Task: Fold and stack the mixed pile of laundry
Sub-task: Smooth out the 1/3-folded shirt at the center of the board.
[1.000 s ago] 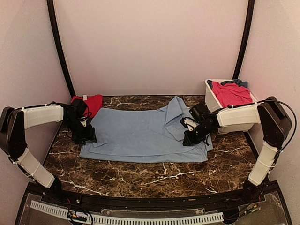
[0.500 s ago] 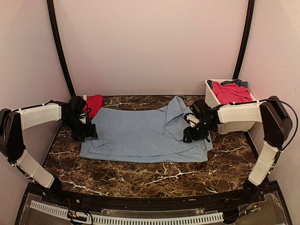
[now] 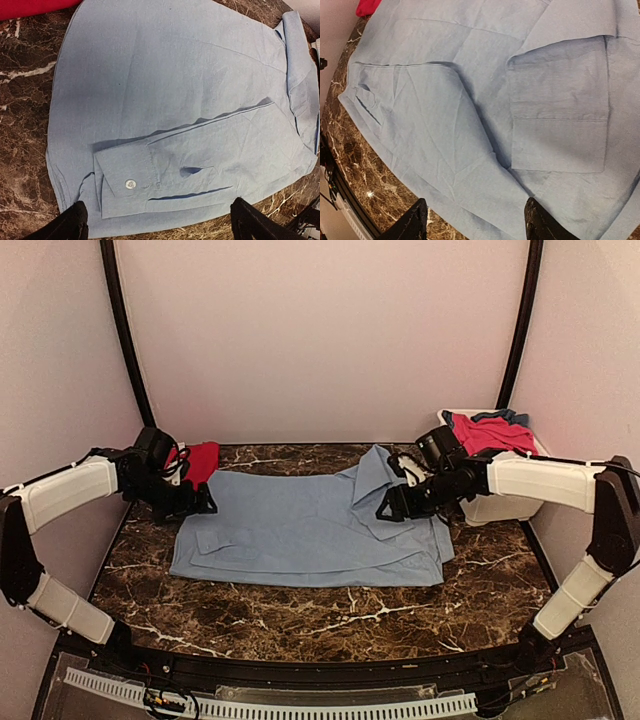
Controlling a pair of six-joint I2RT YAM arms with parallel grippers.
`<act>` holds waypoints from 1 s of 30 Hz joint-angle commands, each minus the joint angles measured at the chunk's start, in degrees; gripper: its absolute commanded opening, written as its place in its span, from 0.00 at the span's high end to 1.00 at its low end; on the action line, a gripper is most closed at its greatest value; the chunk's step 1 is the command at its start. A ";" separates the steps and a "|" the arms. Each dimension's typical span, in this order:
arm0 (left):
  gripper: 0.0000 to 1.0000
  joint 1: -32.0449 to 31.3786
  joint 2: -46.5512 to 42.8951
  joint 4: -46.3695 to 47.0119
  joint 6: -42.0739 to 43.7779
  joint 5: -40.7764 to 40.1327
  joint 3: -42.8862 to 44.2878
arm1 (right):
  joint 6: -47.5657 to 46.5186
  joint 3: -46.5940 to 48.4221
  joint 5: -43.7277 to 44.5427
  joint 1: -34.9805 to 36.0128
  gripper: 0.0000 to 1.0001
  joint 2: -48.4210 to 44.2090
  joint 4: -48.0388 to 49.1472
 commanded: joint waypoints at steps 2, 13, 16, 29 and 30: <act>0.01 -2.87 0.77 1.77 0.02 2.07 1.23 | 4.24 -3.81 -7.84 2.55 0.37 0.43 6.09; 0.01 -5.34 8.96 7.85 -3.36 3.03 -2.09 | 5.24 -9.21 -6.12 -0.92 0.40 9.48 11.74; 0.01 -5.37 11.83 6.46 -4.71 0.53 -1.90 | 5.12 -9.29 -4.92 -1.50 0.41 11.94 11.34; 0.01 -4.16 9.55 3.07 -9.55 -7.46 -3.51 | 3.85 -7.62 3.32 -2.87 0.39 5.41 5.34; 0.01 -3.95 7.65 1.94 -9.72 -9.14 -3.28 | 3.53 -7.20 3.31 -2.79 0.40 4.87 4.64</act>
